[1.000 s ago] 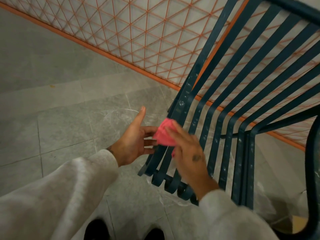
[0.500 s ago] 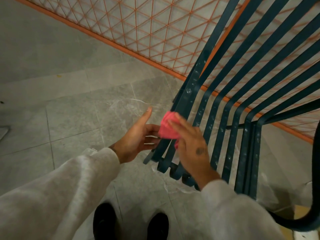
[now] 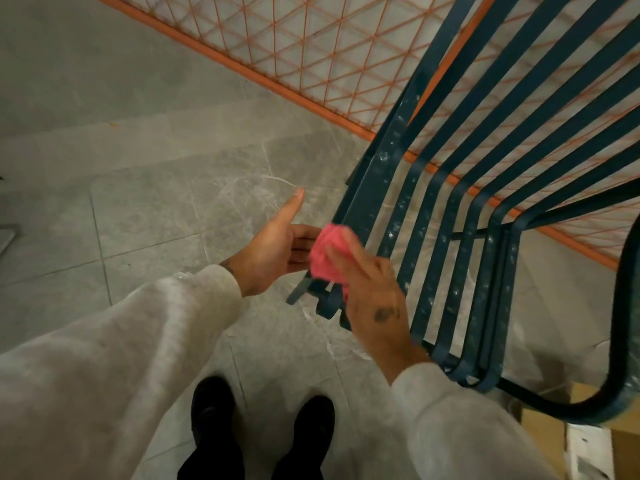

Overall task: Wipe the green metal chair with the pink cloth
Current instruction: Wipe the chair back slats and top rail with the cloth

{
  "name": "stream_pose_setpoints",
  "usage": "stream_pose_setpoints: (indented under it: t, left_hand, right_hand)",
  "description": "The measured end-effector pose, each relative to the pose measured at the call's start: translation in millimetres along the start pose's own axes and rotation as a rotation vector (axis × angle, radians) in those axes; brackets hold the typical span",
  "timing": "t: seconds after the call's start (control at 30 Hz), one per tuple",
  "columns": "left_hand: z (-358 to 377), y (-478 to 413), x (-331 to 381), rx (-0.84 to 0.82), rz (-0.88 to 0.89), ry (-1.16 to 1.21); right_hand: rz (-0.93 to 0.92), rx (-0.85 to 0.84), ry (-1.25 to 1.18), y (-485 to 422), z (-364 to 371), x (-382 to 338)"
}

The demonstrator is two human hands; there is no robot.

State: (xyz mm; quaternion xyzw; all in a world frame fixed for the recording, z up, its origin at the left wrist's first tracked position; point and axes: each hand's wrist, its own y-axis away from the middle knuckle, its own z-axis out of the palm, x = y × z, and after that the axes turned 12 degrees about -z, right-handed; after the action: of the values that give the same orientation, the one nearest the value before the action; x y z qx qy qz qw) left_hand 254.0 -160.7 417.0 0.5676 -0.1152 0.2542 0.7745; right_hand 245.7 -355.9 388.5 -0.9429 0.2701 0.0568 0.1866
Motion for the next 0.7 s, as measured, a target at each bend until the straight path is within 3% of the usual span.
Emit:
stream_pose_setpoints:
  t: [0.1,0.27,0.43,0.6,0.7]
  left_hand:
    - [0,0,0,0.029,-0.001,-0.01]
    - [2,5,0,0.019,0.009,-0.016]
    - [5,7,3,0.025,0.033,-0.057]
    - [10,7,0,0.109,0.073,-0.075]
    - [13,10,-4,0.096,0.137,-0.06]
  right_hand:
    - [0.218,0.118,-0.119,-19,-4,9]
    - [0.039,-0.11,-0.01,16,7,-10]
    - [0.095,0.029,-0.13,1,1,5]
    - [0.399,0.125,-0.324,-21,1,7]
    - [0.338,0.161,-0.322,-10,-2,-18]
